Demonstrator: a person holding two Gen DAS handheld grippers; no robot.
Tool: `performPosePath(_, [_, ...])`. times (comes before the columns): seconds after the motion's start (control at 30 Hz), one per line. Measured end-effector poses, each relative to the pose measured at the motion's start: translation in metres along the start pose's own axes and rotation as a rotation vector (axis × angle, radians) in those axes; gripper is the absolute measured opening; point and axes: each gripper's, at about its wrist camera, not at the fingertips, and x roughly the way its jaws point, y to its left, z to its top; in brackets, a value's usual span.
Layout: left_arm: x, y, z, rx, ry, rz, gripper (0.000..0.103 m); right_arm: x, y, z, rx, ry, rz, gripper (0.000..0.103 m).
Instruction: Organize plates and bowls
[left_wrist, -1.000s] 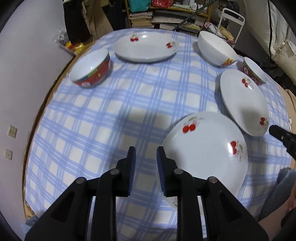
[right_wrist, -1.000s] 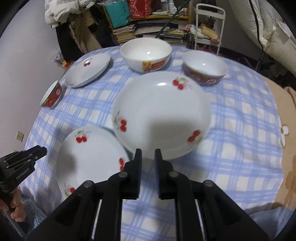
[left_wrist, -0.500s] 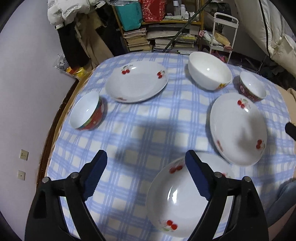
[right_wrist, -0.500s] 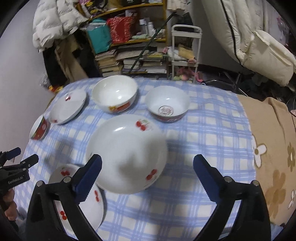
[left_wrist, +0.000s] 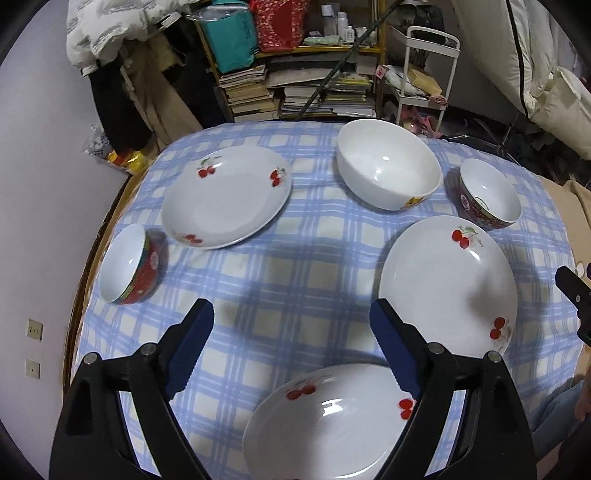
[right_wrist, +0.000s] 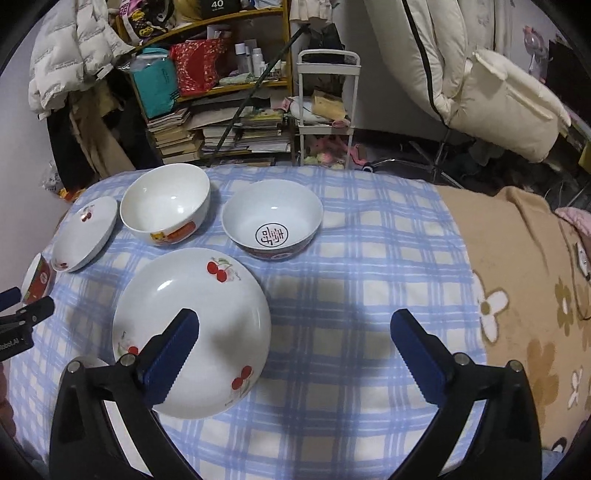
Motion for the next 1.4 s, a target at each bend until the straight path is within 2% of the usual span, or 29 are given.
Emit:
performPosePath(0.17, [0.008, -0.016, 0.006, 0.039, 0.004, -0.004, 0.085, 0.016, -0.008, -0.001, 0.032, 0.031, 0.008, 0.103])
performPosePath(0.33, [0.023, -0.030, 0.012, 0.050, 0.039, -0.010, 0.085, 0.036, -0.007, -0.002, 0.004, 0.061, -0.011, 0.103])
performPosePath(0.43, [0.033, -0.034, 0.012, 0.046, 0.065, -0.009, 0.085, 0.051, -0.006, -0.004, -0.002, 0.107, -0.013, 0.103])
performPosePath(0.6, [0.053, -0.041, 0.009, 0.056, 0.123, -0.014, 0.085, 0.068, -0.009, -0.007, 0.020, 0.155, 0.006, 0.103])
performPosePath(0.87, [0.073, -0.054, 0.005, 0.086, 0.153, 0.000, 0.085, 0.086, -0.006, -0.012, 0.017, 0.200, 0.025, 0.102])
performPosePath(0.97, [0.078, -0.055, 0.004, 0.082, 0.169, -0.018, 0.085, 0.090, -0.003, -0.013, 0.014, 0.211, 0.038, 0.102])
performPosePath(1.03, [0.081, -0.056, 0.003, 0.078, 0.176, -0.026, 0.081, 0.092, -0.002, -0.013, 0.010, 0.211, 0.050, 0.099])
performPosePath(1.1, [0.085, -0.057, 0.003, 0.077, 0.189, -0.019, 0.062, 0.093, 0.002, -0.013, 0.002, 0.214, 0.062, 0.091])
performPosePath(1.13, [0.089, -0.056, 0.002, 0.060, 0.214, -0.039, 0.060, 0.094, 0.003, -0.014, -0.002, 0.219, 0.069, 0.091])
performPosePath(1.2, [0.092, -0.055, 0.002, 0.016, 0.236, -0.086, 0.047, 0.096, 0.005, -0.015, -0.001, 0.219, 0.081, 0.090])
performPosePath(1.23, [0.093, -0.055, 0.002, 0.001, 0.241, -0.100, 0.045, 0.096, 0.006, -0.015, 0.001, 0.219, 0.084, 0.088])
performPosePath(1.3, [0.094, -0.059, 0.002, 0.003, 0.237, -0.110, 0.037, 0.098, 0.007, -0.015, 0.000, 0.231, 0.094, 0.076])
performPosePath(1.33, [0.095, -0.062, 0.002, 0.019, 0.237, -0.111, 0.035, 0.099, 0.007, -0.015, 0.001, 0.238, 0.096, 0.073])
performPosePath(1.37, [0.096, -0.065, 0.001, 0.030, 0.236, -0.113, 0.029, 0.101, 0.008, -0.016, 0.001, 0.247, 0.102, 0.066])
performPosePath(1.4, [0.096, -0.069, 0.001, 0.040, 0.235, -0.117, 0.024, 0.103, 0.008, -0.017, 0.001, 0.255, 0.112, 0.052])
